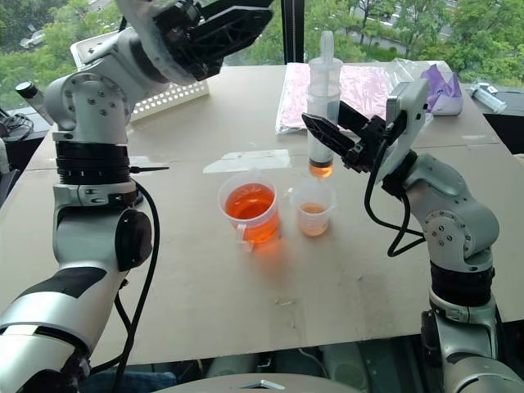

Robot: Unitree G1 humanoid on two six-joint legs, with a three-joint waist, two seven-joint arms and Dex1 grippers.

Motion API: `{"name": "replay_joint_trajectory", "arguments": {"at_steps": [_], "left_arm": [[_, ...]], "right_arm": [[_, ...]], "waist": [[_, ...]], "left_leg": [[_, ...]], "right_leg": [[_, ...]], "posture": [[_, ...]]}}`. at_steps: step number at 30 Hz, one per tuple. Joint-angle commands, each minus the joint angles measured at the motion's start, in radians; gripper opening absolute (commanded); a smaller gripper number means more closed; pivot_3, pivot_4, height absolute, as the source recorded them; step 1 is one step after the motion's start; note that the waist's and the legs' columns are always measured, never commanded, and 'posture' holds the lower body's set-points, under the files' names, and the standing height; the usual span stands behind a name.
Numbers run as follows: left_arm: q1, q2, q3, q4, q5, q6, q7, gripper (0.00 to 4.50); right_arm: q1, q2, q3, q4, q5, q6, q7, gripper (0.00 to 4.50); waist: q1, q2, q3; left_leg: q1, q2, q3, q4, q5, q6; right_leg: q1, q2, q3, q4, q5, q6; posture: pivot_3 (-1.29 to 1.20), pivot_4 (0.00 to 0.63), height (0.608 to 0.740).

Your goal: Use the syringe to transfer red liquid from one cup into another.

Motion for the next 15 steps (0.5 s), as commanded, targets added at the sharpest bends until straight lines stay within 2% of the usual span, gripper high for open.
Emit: {"name": "replay_joint_trajectory", "arguments": {"at_steps": [1,8,15], "left_arm": [[-0.034,-0.029,-0.046,0.010,0.063,-0.063,-0.007,2.81],[-0.032,-0.056,-0.105,0.057,0.147,-0.122,-0.047,2.81],[-0.071,-0.085,-0.107,0.143,0.188,-0.168,-0.077,2.81]], "right_arm": [[0.009,-0.007,0.013,-0.026,-0.036,-0.068,0.033,1.54],[0.016,0.008,0.037,-0.026,-0.066,-0.106,0.040,1.54],[0.005,0.016,0.045,-0.028,-0.078,-0.109,0.037,1.54]], "waist": [[0.000,0.000,0.000],[0.001,0.000,0.000],[0.007,0.000,0.000]], "left_leg": [[0.000,0.000,0.000,0.000,0.000,0.000],[0.000,0.000,0.000,0.000,0.000,0.000],[0.000,0.000,0.000,0.000,0.000,0.000]], "right_leg": [[0.000,0.000,0.000,0.000,0.000,0.000],[0.000,0.000,0.000,0.000,0.000,0.000],[0.000,0.000,0.000,-0.001,0.000,0.000]], "posture": [[0.00,0.150,0.740],[0.00,0.150,0.740],[0.00,0.150,0.740]]}}
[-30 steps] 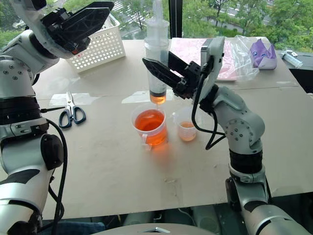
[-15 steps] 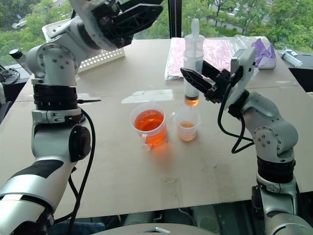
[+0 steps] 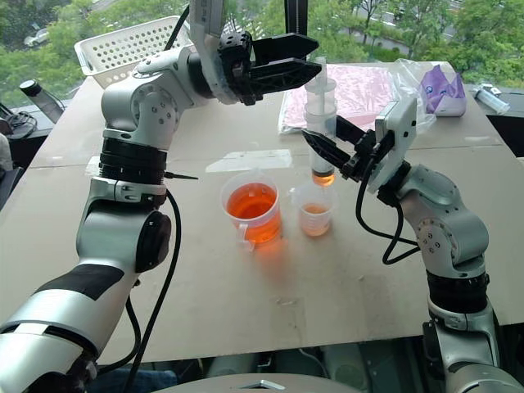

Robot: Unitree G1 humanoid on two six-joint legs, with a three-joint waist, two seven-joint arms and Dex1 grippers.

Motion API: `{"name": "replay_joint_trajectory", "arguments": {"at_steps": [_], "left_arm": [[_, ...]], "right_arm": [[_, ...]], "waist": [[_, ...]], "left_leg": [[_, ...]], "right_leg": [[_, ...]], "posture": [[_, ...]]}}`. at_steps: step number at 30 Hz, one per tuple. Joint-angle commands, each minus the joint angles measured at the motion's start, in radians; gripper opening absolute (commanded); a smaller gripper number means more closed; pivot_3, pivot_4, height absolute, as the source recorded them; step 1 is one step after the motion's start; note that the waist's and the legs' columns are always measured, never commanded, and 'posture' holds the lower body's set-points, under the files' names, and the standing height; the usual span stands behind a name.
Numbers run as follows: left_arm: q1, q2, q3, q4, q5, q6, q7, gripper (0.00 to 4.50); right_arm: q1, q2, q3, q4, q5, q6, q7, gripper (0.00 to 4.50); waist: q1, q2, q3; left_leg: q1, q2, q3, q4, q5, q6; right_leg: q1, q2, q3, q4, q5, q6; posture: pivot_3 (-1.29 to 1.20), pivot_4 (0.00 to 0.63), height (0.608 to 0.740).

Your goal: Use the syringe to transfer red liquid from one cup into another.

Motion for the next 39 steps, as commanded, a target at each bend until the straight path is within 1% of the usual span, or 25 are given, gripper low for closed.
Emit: {"name": "replay_joint_trajectory", "arguments": {"at_steps": [1,5,14,18,23,28,31,34,39], "left_arm": [[-0.040,-0.010,-0.003,0.021,0.022,-0.029,-0.015,2.81],[-0.031,-0.020,-0.003,-0.012,-0.004,0.008,-0.064,2.81],[-0.022,-0.037,0.005,-0.026,0.003,0.016,-0.069,2.81],[-0.031,-0.025,0.023,-0.012,-0.009,0.027,-0.077,2.81],[-0.042,0.017,0.037,-0.002,-0.039,0.058,-0.156,2.81],[-0.051,0.055,0.053,0.026,-0.034,0.061,-0.172,2.81],[-0.050,0.072,0.060,0.015,-0.051,0.092,-0.190,2.81],[-0.036,0.072,0.054,-0.023,-0.068,0.124,-0.207,2.81],[-0.023,0.044,0.042,-0.045,-0.061,0.135,-0.188,2.81]], "right_arm": [[-0.025,0.009,-0.002,-0.043,0.004,-0.036,0.003,1.54],[-0.030,0.013,-0.003,-0.045,0.002,-0.034,-0.001,1.54],[-0.030,0.010,-0.003,-0.046,0.000,-0.036,-0.007,1.54],[-0.030,0.011,-0.007,-0.043,0.002,-0.038,-0.009,1.54],[-0.030,0.015,-0.011,-0.034,0.003,-0.043,-0.012,1.54],[-0.023,0.017,-0.020,-0.020,0.001,-0.056,-0.010,1.54],[-0.016,0.015,-0.021,-0.011,-0.002,-0.066,-0.004,1.54],[-0.013,0.014,-0.020,-0.004,-0.004,-0.073,0.000,1.54],[-0.013,0.012,-0.019,0.004,-0.008,-0.080,0.006,1.54]], "waist": [[0.001,0.000,0.000],[0.000,0.000,0.000],[0.000,0.000,0.000],[0.000,0.000,0.000],[-0.003,0.000,0.000],[-0.004,0.000,0.000],[-0.004,0.000,0.000],[-0.002,0.000,0.000],[-0.001,0.000,0.000]], "left_leg": [[0.000,0.000,0.000,0.000,0.000,0.000],[0.000,0.000,0.000,0.000,0.000,0.000],[0.000,0.000,0.000,0.000,0.000,0.000],[0.000,0.000,0.000,0.000,0.000,0.000],[0.000,0.000,0.000,0.000,0.000,0.000],[0.000,0.000,0.000,0.000,0.000,0.000],[0.000,0.000,0.000,0.000,0.000,0.000],[0.000,0.000,0.000,0.000,0.000,0.000],[0.000,0.000,0.000,0.000,0.000,0.000]], "right_leg": [[0.000,0.000,0.000,0.000,0.000,0.000],[0.000,0.000,0.000,0.000,0.000,0.000],[0.000,0.000,0.000,0.000,0.000,0.000],[0.000,0.000,0.000,0.000,0.000,0.000],[0.000,0.000,0.000,0.000,0.000,0.000],[0.000,0.000,0.000,0.000,0.000,0.000],[0.000,0.000,0.000,0.000,0.000,0.000],[0.000,0.000,0.000,0.000,0.000,0.000],[0.000,0.000,0.000,0.000,0.000,0.000]], "posture": [[0.00,0.150,0.740],[0.00,0.150,0.740],[0.00,0.150,0.740],[0.00,0.150,0.740],[0.00,0.150,0.740],[0.00,0.150,0.740],[0.00,0.150,0.740],[0.00,0.150,0.740],[0.00,0.150,0.740]]}}
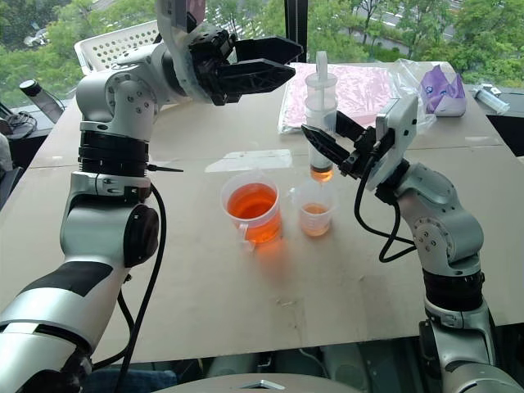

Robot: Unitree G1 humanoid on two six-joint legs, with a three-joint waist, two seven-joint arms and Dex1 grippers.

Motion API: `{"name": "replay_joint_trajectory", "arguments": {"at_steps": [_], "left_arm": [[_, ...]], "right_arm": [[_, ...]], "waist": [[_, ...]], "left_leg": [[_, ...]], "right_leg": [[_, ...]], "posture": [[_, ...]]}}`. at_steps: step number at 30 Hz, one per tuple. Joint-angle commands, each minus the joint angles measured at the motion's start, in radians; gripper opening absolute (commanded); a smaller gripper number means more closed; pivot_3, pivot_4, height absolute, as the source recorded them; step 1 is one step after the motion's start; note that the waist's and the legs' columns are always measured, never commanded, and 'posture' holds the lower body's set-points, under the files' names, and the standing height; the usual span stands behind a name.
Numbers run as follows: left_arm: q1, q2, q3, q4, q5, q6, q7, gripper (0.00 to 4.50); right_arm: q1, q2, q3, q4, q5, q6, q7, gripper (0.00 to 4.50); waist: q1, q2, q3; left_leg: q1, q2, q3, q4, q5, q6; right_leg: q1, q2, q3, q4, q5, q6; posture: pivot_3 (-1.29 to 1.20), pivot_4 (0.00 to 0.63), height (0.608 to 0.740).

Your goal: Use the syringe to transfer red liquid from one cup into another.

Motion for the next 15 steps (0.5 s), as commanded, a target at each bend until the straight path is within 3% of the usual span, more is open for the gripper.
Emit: {"name": "replay_joint_trajectory", "arguments": {"at_steps": [1,15], "left_arm": [[-0.010,-0.017,0.001,-0.037,-0.016,0.003,0.009,2.81],[-0.005,-0.038,-0.041,-0.030,-0.006,0.054,0.002,2.81]], "right_arm": [[-0.006,-0.005,-0.025,-0.021,0.002,-0.033,0.006,1.54],[-0.010,0.006,-0.020,-0.022,0.002,-0.035,0.000,1.54]], "waist": [[-0.001,0.000,0.000],[-0.003,0.000,0.000]], "left_leg": [[0.000,0.000,0.000,0.000,0.000,0.000],[0.000,0.000,0.000,0.000,0.000,0.000]], "right_leg": [[0.000,0.000,0.000,0.000,0.000,0.000],[0.000,0.000,0.000,0.000,0.000,0.000]], "posture": [[0.00,0.150,0.740],[0.00,0.150,0.740]]}}
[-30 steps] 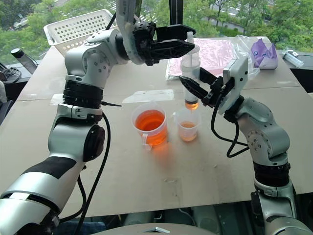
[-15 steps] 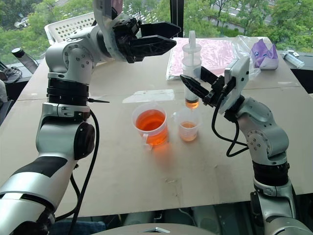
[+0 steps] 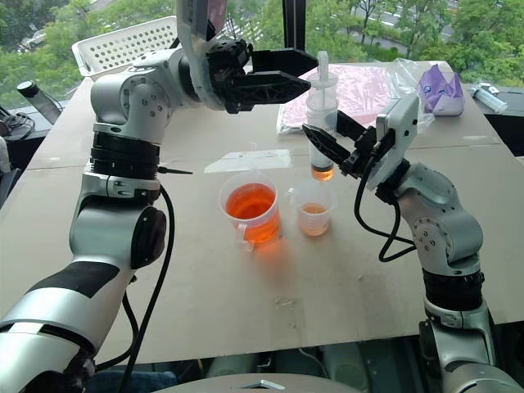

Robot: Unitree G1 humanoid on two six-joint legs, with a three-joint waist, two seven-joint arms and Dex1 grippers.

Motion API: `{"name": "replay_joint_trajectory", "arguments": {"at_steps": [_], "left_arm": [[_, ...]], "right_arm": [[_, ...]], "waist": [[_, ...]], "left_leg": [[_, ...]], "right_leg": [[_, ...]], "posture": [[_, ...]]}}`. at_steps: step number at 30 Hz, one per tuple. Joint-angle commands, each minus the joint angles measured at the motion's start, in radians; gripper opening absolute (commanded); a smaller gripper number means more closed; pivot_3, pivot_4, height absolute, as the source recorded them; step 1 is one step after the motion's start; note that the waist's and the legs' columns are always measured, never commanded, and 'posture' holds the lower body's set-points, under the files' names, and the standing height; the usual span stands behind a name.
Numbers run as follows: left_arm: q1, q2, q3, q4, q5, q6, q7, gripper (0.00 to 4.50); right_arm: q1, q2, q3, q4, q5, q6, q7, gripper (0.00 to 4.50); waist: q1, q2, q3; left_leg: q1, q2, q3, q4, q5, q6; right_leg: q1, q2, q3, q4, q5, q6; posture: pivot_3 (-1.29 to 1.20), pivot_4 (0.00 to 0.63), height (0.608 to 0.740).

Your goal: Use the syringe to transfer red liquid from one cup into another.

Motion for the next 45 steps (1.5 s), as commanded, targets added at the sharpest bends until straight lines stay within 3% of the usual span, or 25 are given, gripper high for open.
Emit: {"name": "replay_joint_trajectory", "arguments": {"at_steps": [1,9,15,16,45], "left_arm": [[-0.005,-0.013,-0.006,-0.027,-0.009,0.016,0.006,2.81],[-0.019,-0.060,0.001,-0.006,0.011,0.008,0.091,2.81],[-0.016,-0.066,-0.011,-0.003,0.022,0.018,0.102,0.22],[-0.013,-0.067,-0.014,-0.007,0.023,0.018,0.100,0.04],[0.047,-0.067,-0.061,-0.078,0.032,0.058,0.070,0.04]], "right_arm": [[-0.011,0.002,-0.018,-0.023,0.007,-0.023,0.001,1.54],[-0.019,0.004,-0.007,-0.015,-0.008,-0.026,0.006,1.54],[-0.020,0.007,-0.008,-0.017,-0.012,-0.025,0.004,1.54],[-0.019,0.008,-0.008,-0.017,-0.013,-0.025,0.004,1.54],[-0.035,0.013,-0.043,-0.085,0.071,0.045,-0.040,1.54]], "waist": [[0.001,0.000,0.000],[0.001,0.000,0.000],[0.001,0.000,0.000],[0.001,0.000,0.000],[0.001,0.000,0.000]], "left_leg": [[0.000,0.000,0.000,0.000,0.000,0.000],[0.000,0.000,0.000,0.000,0.000,0.000],[0.000,0.000,0.000,0.000,0.000,0.000],[0.000,0.000,0.000,0.000,0.000,0.000],[0.000,0.000,0.000,0.000,0.000,0.000]], "right_leg": [[0.000,0.000,0.000,0.000,0.000,0.000],[0.000,0.000,0.000,0.000,0.000,0.000],[0.000,0.000,0.000,0.000,0.000,0.000],[0.000,0.000,0.000,0.000,0.000,0.000],[0.000,0.000,0.000,0.000,0.000,0.000]], "posture": [[0.00,0.150,0.740],[0.00,0.150,0.740],[0.00,0.150,0.740],[0.00,0.150,0.740],[0.00,0.150,0.740]]}}
